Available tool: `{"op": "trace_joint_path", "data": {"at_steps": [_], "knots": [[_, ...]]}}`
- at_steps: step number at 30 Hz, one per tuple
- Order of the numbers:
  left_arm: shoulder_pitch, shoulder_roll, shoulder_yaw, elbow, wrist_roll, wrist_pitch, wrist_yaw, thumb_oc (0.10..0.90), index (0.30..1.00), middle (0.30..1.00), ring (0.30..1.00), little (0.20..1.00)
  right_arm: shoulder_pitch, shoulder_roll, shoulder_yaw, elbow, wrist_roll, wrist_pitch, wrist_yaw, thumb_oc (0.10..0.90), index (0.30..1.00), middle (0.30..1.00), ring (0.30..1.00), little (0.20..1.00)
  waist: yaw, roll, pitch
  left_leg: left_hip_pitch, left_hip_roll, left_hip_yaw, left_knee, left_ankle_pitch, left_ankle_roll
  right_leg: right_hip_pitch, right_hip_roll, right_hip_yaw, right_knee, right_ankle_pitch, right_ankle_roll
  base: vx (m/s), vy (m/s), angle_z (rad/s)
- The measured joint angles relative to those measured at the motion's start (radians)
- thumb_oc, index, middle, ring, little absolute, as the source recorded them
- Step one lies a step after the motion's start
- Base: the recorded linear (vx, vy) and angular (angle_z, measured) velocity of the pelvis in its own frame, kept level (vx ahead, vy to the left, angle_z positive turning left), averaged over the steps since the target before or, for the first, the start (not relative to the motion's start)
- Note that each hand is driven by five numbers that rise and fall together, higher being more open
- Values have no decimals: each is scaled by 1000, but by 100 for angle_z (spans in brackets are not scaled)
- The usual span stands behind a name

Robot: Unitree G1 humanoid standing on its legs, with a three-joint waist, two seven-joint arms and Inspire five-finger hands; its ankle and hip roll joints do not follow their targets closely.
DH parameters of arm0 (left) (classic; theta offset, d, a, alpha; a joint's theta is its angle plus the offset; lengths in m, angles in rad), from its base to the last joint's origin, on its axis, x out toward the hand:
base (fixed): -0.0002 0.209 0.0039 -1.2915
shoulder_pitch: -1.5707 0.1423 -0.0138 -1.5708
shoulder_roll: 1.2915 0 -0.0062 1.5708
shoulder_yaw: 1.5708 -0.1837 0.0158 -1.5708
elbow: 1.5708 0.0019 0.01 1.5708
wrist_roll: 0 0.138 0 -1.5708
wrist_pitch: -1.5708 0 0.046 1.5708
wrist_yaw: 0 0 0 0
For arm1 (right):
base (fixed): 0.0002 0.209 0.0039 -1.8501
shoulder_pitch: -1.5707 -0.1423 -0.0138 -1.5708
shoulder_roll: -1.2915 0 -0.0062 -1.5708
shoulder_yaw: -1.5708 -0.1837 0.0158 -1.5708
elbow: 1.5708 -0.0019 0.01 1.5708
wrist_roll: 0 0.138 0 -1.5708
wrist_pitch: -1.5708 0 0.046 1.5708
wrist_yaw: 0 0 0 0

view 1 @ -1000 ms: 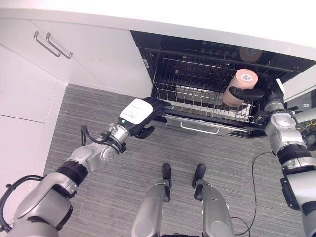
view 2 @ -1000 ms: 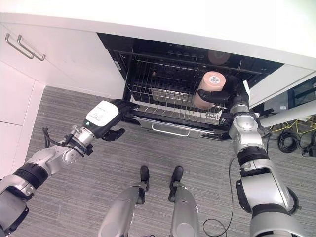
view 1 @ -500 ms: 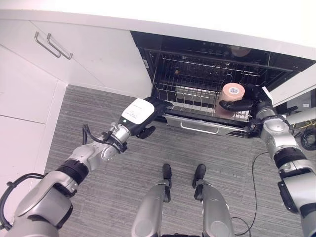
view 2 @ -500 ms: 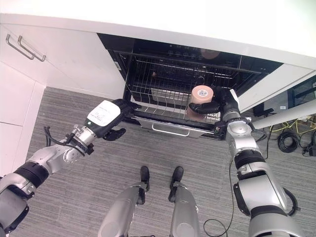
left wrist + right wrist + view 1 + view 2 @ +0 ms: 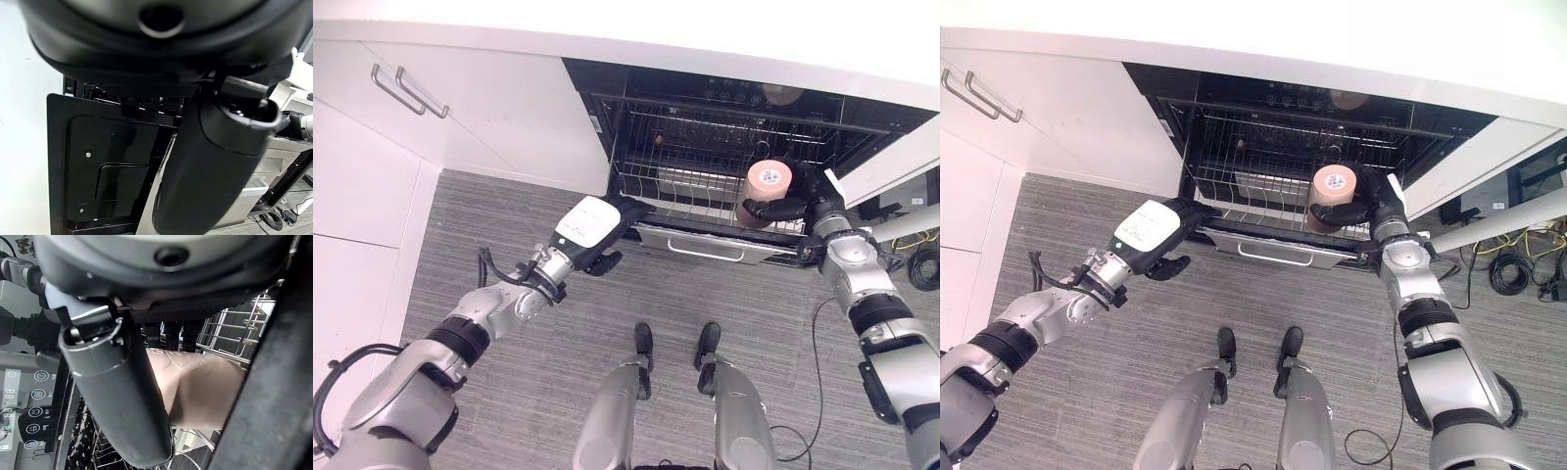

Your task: Place the dishes in the dishwasher.

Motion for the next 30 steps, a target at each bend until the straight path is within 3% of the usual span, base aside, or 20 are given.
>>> {"op": "trace_joint_path", "data": {"at_steps": [6, 17, 26, 30], "knots": [[1, 0, 0, 0, 0, 1, 0, 800, 900, 900, 900, 900, 0, 0, 0, -10, 0, 7, -4, 800, 900, 900, 900, 900, -1, 0, 0, 0, 0, 0, -3, 2, 0, -1, 0, 0, -1, 0, 0, 0, 0, 0], [53, -10, 54, -44, 2, 18, 4, 800, 900, 900, 900, 900, 101, 43, -55, -148, 10, -112, -154, 800, 900, 900, 900, 900, -1, 7, 2, 2, -2, 13, -13, 3, 1, -10, -2, 5, -3, 0, -1, 18, 42, -2], [101, -16, 80, -55, 10, 26, 20, 800, 900, 900, 900, 900, 195, 48, -69, -279, 11, -183, -167, 800, 900, 900, 900, 900, -5, 21, 2, 20, -6, 25, -26, 5, 3, -7, -5, 19, 0, 0, -1, 14, 21, -4], [147, -43, 138, -64, 25, 41, 20, 800, 900, 900, 900, 900, 282, 68, -70, -415, -15, -210, -206, 800, 900, 900, 900, 900, -11, 21, 2, 32, -6, 28, -34, 9, 4, -1, -5, 24, 3, 0, -1, 2, 11, -1]]}}
